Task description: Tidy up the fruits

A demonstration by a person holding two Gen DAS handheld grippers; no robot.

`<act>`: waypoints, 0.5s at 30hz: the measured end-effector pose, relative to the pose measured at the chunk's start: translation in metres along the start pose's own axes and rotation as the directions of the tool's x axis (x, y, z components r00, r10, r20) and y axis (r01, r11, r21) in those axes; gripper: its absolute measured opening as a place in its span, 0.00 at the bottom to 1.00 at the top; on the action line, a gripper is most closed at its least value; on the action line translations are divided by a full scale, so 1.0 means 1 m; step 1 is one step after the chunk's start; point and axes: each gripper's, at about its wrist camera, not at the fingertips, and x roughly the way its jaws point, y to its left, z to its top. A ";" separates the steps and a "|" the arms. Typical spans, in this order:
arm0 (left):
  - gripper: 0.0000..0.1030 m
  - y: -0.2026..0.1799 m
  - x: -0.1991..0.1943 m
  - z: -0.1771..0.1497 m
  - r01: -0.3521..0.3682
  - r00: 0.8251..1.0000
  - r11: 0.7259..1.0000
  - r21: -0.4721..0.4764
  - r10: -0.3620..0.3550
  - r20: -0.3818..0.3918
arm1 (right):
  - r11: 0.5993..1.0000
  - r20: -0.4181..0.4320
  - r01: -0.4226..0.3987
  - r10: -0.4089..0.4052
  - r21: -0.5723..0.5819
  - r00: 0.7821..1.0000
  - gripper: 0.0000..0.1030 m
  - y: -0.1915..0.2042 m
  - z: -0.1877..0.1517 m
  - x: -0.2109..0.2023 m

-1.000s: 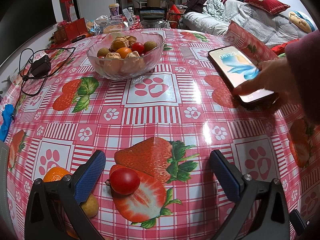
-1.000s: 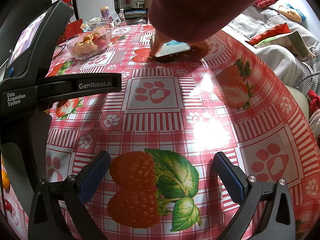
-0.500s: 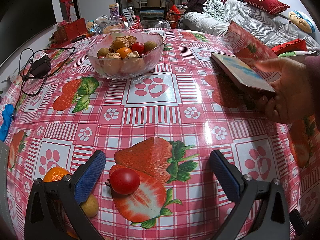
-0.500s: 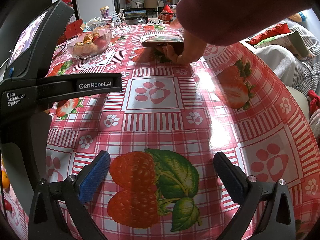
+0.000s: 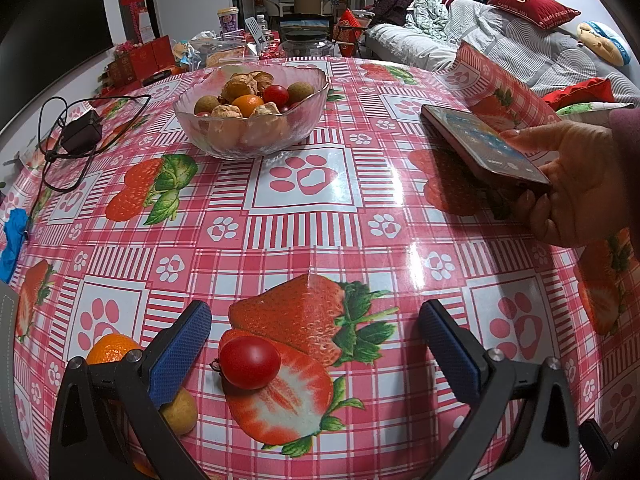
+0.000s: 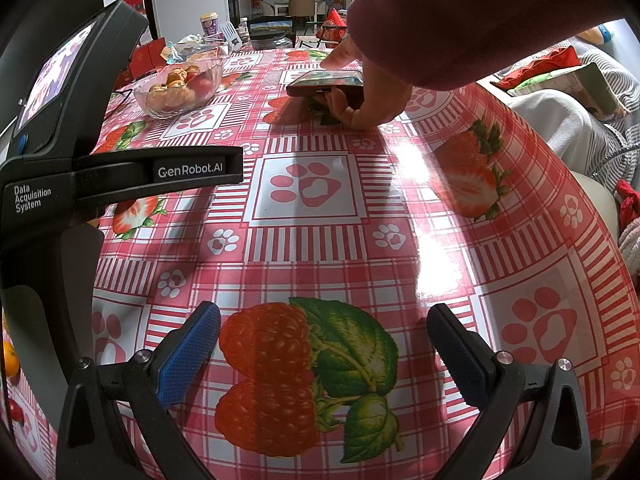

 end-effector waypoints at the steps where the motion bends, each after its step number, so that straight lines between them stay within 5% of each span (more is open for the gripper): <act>1: 1.00 0.000 0.000 0.000 0.000 1.000 1.000 0.000 0.000 0.000 | 1.000 0.000 0.000 0.000 0.000 1.000 1.00 0.000 0.000 0.000; 15: 1.00 0.000 0.000 0.000 0.000 1.000 1.000 0.000 0.000 0.000 | 1.000 0.000 0.000 0.000 0.000 1.000 1.00 0.000 0.000 0.000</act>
